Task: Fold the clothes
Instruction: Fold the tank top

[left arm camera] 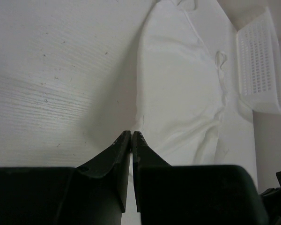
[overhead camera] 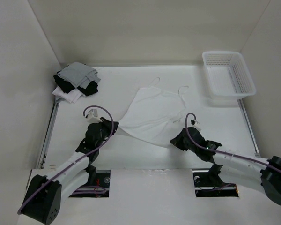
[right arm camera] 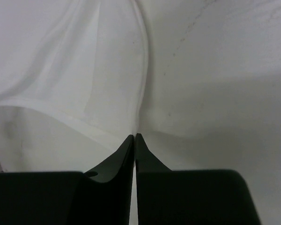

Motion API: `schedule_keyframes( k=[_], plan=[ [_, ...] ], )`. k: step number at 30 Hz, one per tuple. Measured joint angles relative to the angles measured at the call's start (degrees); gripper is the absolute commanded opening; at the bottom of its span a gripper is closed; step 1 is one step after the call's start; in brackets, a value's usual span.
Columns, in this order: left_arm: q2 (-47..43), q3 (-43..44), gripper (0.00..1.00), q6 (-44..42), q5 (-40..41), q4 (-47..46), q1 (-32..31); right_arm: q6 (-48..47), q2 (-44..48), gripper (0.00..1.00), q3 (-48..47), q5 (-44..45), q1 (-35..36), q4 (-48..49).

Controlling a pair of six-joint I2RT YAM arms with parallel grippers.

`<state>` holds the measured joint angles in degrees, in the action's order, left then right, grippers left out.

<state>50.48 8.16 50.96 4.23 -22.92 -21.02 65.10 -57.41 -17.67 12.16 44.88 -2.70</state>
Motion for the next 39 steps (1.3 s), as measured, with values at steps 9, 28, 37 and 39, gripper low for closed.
schedule_keyframes(
  k=[9,28,37,39],
  plan=[
    [-16.3,0.0,0.04,0.0,-0.7,13.9,0.0,12.5,20.9,0.04,2.9,1.0,16.9,-18.8],
    [9.8,20.2,0.04,-0.6,4.9,14.3,-0.4,11.2,20.0,0.03,-5.4,11.6,5.6,-29.7],
    [37.6,40.1,0.04,-1.4,7.5,5.7,-2.8,-8.0,7.6,0.02,-7.2,1.4,-23.2,-11.8],
    [42.6,45.3,0.04,-2.1,7.9,5.2,-2.8,-10.1,4.6,0.02,-8.5,-0.6,-26.2,-8.8]
  ],
)
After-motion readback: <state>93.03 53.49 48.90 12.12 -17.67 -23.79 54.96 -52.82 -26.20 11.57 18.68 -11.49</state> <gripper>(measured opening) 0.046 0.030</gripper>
